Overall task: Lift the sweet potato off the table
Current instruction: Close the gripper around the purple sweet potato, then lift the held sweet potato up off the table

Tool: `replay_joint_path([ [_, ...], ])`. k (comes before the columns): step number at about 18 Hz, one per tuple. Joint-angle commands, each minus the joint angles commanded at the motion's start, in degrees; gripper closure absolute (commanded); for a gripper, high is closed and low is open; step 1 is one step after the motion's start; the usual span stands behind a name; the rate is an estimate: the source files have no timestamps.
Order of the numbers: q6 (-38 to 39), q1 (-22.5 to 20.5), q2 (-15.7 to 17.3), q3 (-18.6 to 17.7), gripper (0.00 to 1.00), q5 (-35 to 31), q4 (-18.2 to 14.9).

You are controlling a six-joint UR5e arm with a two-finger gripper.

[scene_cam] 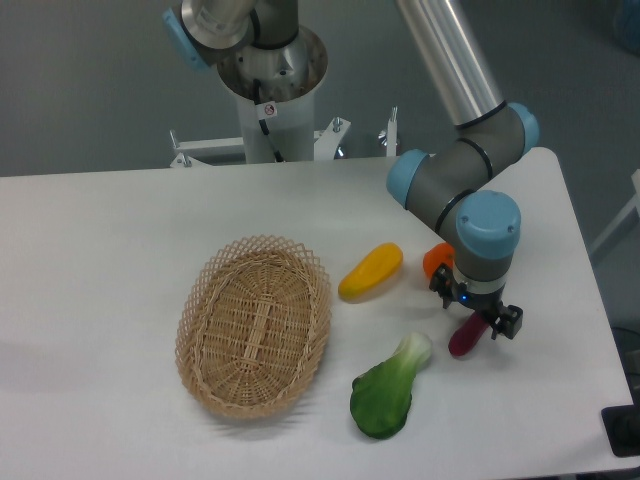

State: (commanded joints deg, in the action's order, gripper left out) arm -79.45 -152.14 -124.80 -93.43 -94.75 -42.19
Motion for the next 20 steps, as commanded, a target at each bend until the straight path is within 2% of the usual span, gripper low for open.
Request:
replay_joint_path([
  [6,-0.3,0.0,-0.2,0.4,0.54,0.1,0.0],
  [9,-0.6,0.0,-0.1,0.5,0.65,0.1,0.0],
  [12,-0.7,-0.1,0.1,1.1,0.67,0.3,0.0],
  [15,-0.4,0.0,0.3,3.3,0.67,0.7,0.0],
  [20,0.3,0.1,3.4,5.2,0.67,6.0,-0.6],
])
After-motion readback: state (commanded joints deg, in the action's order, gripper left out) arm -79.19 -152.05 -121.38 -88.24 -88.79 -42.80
